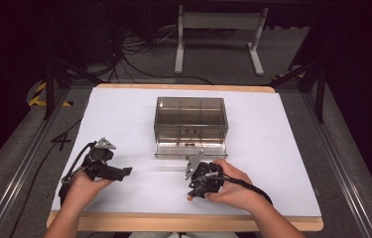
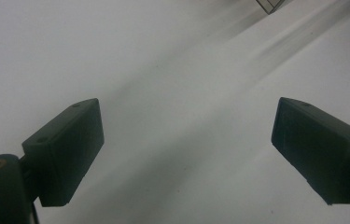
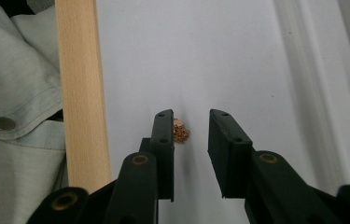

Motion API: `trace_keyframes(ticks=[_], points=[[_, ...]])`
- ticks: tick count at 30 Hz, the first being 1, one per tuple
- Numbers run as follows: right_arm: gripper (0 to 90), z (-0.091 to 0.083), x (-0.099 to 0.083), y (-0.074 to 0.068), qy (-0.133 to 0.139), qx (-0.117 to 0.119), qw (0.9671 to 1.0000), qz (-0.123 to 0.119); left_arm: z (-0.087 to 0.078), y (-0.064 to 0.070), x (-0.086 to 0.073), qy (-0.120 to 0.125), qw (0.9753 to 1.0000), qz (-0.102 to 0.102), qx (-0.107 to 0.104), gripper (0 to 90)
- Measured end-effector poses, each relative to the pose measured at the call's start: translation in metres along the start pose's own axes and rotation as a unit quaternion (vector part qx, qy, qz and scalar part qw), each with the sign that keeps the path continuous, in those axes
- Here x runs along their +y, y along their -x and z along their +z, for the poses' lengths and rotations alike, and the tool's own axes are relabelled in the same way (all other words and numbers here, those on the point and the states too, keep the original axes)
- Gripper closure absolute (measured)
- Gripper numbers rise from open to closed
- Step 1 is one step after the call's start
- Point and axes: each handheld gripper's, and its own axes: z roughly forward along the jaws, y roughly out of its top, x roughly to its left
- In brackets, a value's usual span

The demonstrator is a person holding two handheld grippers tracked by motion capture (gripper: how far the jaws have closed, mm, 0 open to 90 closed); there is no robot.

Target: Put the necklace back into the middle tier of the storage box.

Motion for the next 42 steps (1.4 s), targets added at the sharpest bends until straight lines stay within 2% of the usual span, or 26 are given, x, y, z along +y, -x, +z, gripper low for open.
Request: trace_keyframes(ticks=[3,5,7,20,27,36,42], points=[[71.6,0.003,0.001,-0.002,-0.003,0.001,1.0,-0.003,0.0,0.0,0.0,0.0,1.0,-0.001,-0.001,9.9],[71.1,0.009,0.003,-0.004,-0.007,0.009,0.9998,-0.015,0.0,0.0,0.0,-0.001,1.0,-0.001,-0.001,9.9],[70.9,0.012,0.003,-0.007,-0.018,0.013,0.9997,-0.012,0.0,0.0,0.0,0.0,1.0,-0.001,-0.001,9.9],[71.9,0.022,0.006,-0.01,-0.027,0.017,0.9992,-0.026,0.0,0.0,0.0,0.0,1.0,0.0,0.001,9.9],[82.8,0.022,0.006,-0.011,-0.03,0.001,0.999,-0.034,0.0,0.0,0.0,-0.001,1.0,0.0,0.0,9.9],[83.8,0.021,0.007,-0.013,-0.031,-0.004,0.9988,-0.037,0.0,0.0,0.0,-0.002,1.0,-0.001,-0.001,9.9],[83.8,0.014,0.008,-0.013,-0.021,-0.005,0.9991,-0.036,0.0,-0.001,0.0,-0.002,1.0,0.0,0.0,9.9]])
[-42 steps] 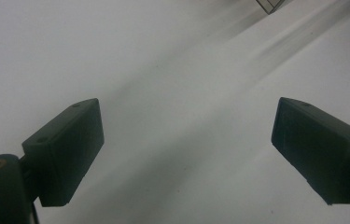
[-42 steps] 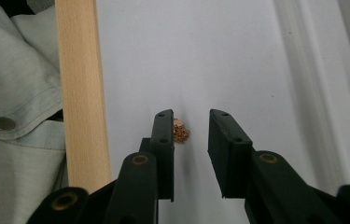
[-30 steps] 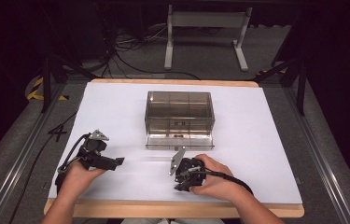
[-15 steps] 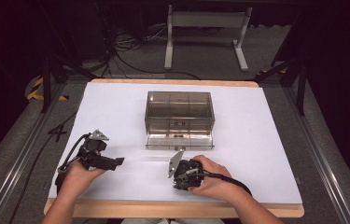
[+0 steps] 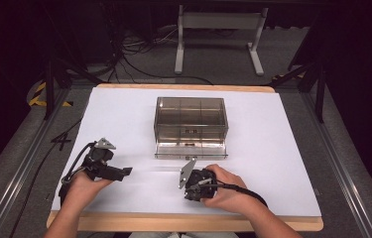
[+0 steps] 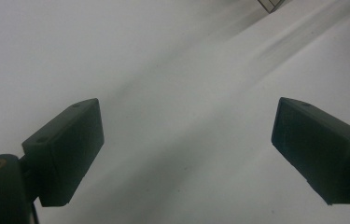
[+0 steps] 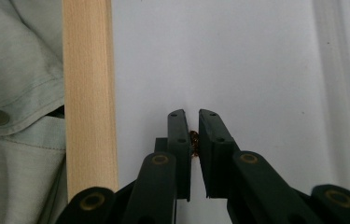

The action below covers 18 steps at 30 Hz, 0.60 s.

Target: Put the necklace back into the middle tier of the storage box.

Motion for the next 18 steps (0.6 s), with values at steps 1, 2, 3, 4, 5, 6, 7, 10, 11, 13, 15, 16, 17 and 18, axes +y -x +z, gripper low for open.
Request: trace_keyframes(ticks=[1,2,3,4,5,6,7,10,11,13,15,16,17,18], points=[[83.8,-0.001,0.0,0.0,0.002,0.002,1.0,0.002,0.0,0.0,0.0,0.001,1.0,-0.001,0.0,9.9],[83.9,-0.002,0.0,0.0,0.006,-0.002,1.0,0.0,0.0,0.0,0.0,0.002,1.0,-0.002,-0.001,9.9],[83.8,-0.003,0.0,0.0,0.005,0.0,1.0,0.004,0.0,0.0,0.0,0.001,1.0,-0.002,-0.001,9.9],[83.8,-0.004,0.0,0.0,0.008,-0.004,1.0,0.001,0.0,0.0,0.0,0.002,1.0,-0.002,-0.001,9.9],[83.8,-0.006,0.0,0.0,0.008,-0.004,1.0,0.003,0.0,0.0,0.0,0.002,1.0,-0.002,-0.001,9.8],[83.8,-0.007,0.0,0.0,0.01,-0.004,0.9999,0.005,0.0,0.0,0.0,0.003,1.0,-0.002,-0.001,9.9],[83.9,-0.009,0.0,0.0,0.013,-0.005,0.9999,0.005,-0.001,0.0,0.0,0.003,1.0,-0.001,0.0,9.9],[83.8,-0.013,0.001,0.0,0.015,-0.006,0.9998,0.006,-0.001,0.0,0.0,0.002,1.0,-0.001,0.0,9.9],[83.8,-0.014,0.001,0.0,0.017,-0.005,0.9998,0.006,-0.001,0.0,0.0,0.002,1.0,-0.001,0.0,9.9],[83.8,-0.016,0.001,0.0,0.02,-0.008,0.9997,0.007,-0.001,0.0,0.0,0.002,1.0,-0.001,0.0,9.9],[83.8,-0.017,0.001,0.001,0.02,-0.007,0.9997,0.008,0.0,0.0,0.0,0.003,1.0,-0.001,0.0,9.9],[83.9,-0.017,0.002,0.001,0.025,-0.011,0.9996,0.006,0.0,0.0,0.0,0.003,1.0,-0.001,0.001,9.9],[83.8,-0.019,0.002,0.002,0.026,-0.01,0.9996,0.006,0.0,0.0,0.0,0.002,1.0,-0.002,-0.001,9.9],[83.8,-0.02,0.002,0.001,0.027,-0.009,0.9996,0.009,-0.001,0.0,0.0,0.002,1.0,-0.002,-0.001,9.9]])
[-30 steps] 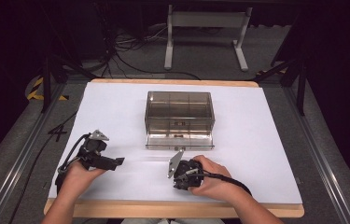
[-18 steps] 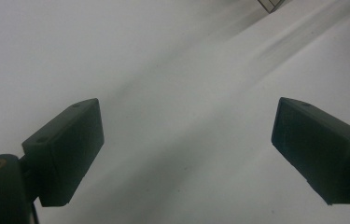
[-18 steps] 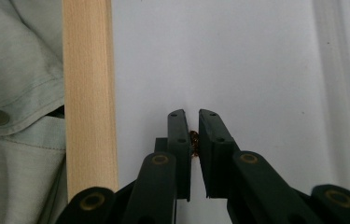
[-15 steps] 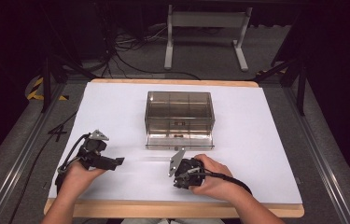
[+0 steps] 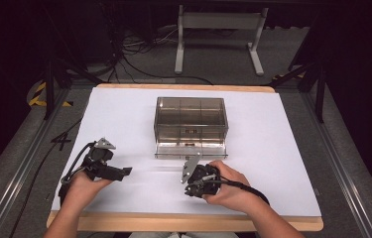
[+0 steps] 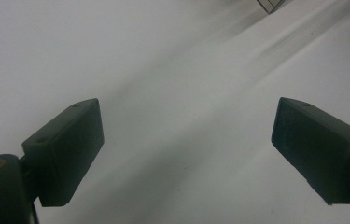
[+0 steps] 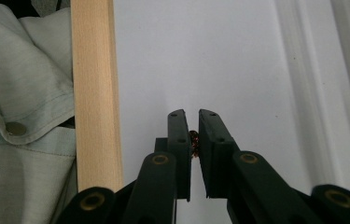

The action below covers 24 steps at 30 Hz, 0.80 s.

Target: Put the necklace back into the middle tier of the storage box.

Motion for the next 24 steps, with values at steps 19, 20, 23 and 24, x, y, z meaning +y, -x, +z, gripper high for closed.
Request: trace_keyframes(ticks=[19,20,23,24], points=[[83.9,-0.025,0.008,0.01,0.028,-0.017,0.9993,0.017,0.0,0.0,0.0,0.0,1.0,0.001,0.002,9.9],[83.9,-0.026,0.008,0.012,0.032,-0.02,0.9992,0.014,0.0,0.0,0.0,0.0,1.0,0.0,0.002,9.9],[83.9,-0.03,0.009,0.013,0.03,-0.021,0.9991,0.02,0.0,0.0,0.0,0.0,1.0,-0.002,0.001,9.9],[83.9,-0.031,0.01,0.014,0.031,-0.025,0.999,0.022,0.0,0.0,0.0,0.0,1.0,0.0,0.002,9.9]])
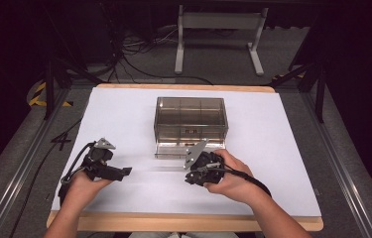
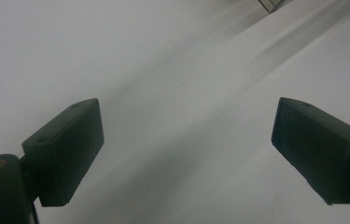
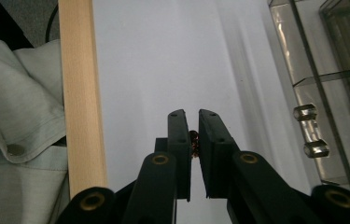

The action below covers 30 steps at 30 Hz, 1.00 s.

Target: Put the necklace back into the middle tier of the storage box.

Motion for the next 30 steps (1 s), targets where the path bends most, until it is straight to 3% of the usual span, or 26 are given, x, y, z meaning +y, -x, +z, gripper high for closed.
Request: trace_keyframes(ticks=[30], points=[[83.9,-0.028,0.014,0.031,0.026,-0.032,0.9982,0.043,-0.001,-0.001,0.0,0.002,1.0,-0.003,-0.001,9.8]])
